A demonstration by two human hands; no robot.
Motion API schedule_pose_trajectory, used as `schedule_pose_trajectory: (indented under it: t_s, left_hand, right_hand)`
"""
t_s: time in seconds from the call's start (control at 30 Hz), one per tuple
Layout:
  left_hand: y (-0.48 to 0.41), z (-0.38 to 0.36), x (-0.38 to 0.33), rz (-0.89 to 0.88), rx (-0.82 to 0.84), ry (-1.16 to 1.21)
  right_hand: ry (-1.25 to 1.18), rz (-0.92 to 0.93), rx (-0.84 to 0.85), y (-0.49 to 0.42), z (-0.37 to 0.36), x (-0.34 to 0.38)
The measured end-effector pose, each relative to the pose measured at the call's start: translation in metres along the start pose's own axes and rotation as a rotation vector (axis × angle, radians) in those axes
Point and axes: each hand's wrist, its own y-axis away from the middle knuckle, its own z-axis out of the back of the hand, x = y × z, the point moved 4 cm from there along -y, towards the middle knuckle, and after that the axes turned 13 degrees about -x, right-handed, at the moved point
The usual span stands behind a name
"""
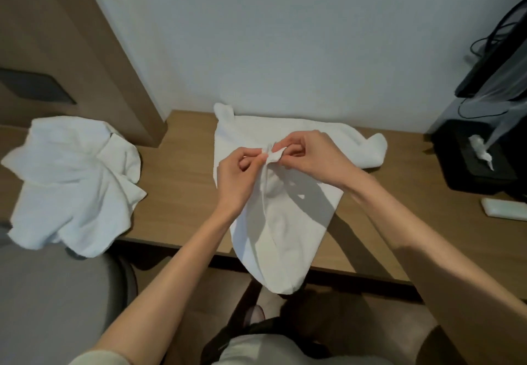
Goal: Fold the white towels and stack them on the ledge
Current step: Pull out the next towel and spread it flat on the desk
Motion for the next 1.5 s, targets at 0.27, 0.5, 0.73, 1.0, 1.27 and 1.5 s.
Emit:
schedule_pose_trajectory:
  t_s: [0.27,0.5,0.73,1.0,1.27,1.5]
  left_hand:
    - [-0.017,0.003,0.009,0.051,0.083,0.161]
    - [-0.032,0.006,0.001,0.047,0.099,0.267]
    - [-0.038,0.007,0.001,0.057,0.091,0.237]
    - [-0.031,0.002,0.000,0.043,-0.066,0.117]
    - [0.011,0.003,0.015,-0.121,-0.236,-0.315]
    - [0.064,0.034,0.031,0.062,-0.334,-0.620]
  right_hand:
    - [-0.027,-0.033,0.061,-0.034,-0.013,0.003]
    - [-0.118,-0.175,0.156,-0.045,-0.022,0.002]
    - [-0.242,-0.188,0.114,-0.050,-0.025,-0.005]
    - [-0.162,0.029,0.071,-0.050,-0.016,-0.007]
    - [-0.339,0.026,-0.081,-0.054,0.014,-0.010]
    - [-0.383,0.151,-0.317,-0.054,0.065,0.004]
